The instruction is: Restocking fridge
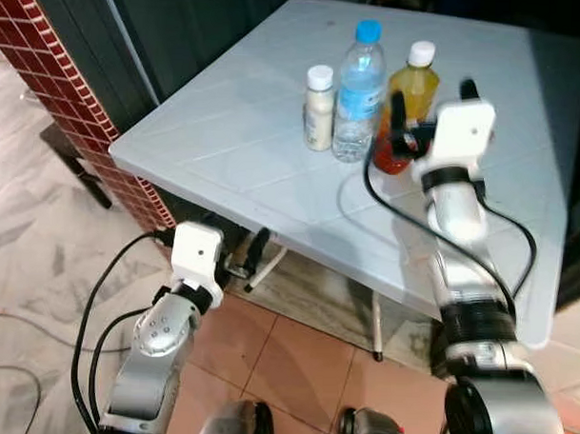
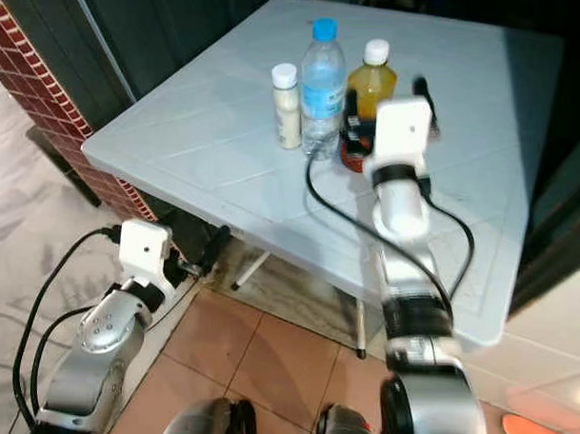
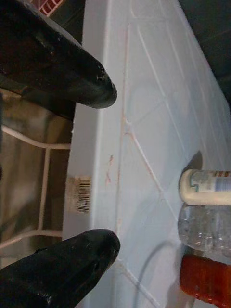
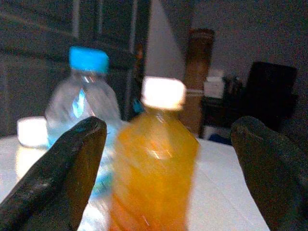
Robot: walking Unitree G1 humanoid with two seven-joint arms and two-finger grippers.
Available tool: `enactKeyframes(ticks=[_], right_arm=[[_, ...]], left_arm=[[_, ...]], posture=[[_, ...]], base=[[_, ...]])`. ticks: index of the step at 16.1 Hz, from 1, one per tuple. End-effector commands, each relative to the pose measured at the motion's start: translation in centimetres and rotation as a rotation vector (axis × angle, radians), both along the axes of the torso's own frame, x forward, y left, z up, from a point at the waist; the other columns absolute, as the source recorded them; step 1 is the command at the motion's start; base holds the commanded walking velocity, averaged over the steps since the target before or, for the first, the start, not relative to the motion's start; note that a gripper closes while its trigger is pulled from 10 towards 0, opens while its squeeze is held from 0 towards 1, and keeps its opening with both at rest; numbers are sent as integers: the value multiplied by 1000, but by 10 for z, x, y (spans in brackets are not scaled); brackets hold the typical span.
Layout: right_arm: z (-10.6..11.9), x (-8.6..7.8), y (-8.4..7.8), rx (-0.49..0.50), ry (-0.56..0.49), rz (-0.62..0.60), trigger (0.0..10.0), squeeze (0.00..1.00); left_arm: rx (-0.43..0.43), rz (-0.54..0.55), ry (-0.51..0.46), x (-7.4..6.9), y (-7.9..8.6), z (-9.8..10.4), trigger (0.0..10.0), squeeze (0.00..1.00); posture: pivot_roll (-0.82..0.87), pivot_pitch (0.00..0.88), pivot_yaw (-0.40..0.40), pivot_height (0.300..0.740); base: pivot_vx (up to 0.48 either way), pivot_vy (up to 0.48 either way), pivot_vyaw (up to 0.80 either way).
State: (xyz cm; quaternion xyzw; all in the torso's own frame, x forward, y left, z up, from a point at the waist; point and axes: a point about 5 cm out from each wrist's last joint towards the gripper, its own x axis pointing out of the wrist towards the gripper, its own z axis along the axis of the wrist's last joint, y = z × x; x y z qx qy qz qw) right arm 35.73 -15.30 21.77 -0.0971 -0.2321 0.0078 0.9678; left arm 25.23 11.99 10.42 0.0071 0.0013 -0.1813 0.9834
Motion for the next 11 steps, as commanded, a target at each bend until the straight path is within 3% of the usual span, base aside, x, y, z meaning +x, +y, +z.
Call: enactKeyframes(ticks=[1, 11], right_arm=[[7, 3, 5, 9, -21, 23, 10000, 0], [22, 17, -7, -10, -48, 6, 10000, 0]], left_arm=[[15, 2, 3, -2, 4, 1, 10000, 0], [14, 6, 27, -6, 4, 2, 10000, 0]], posture=[[101, 125, 140, 740], [104, 135, 129, 740]], base=[[0, 0, 0], [0, 0, 0]])
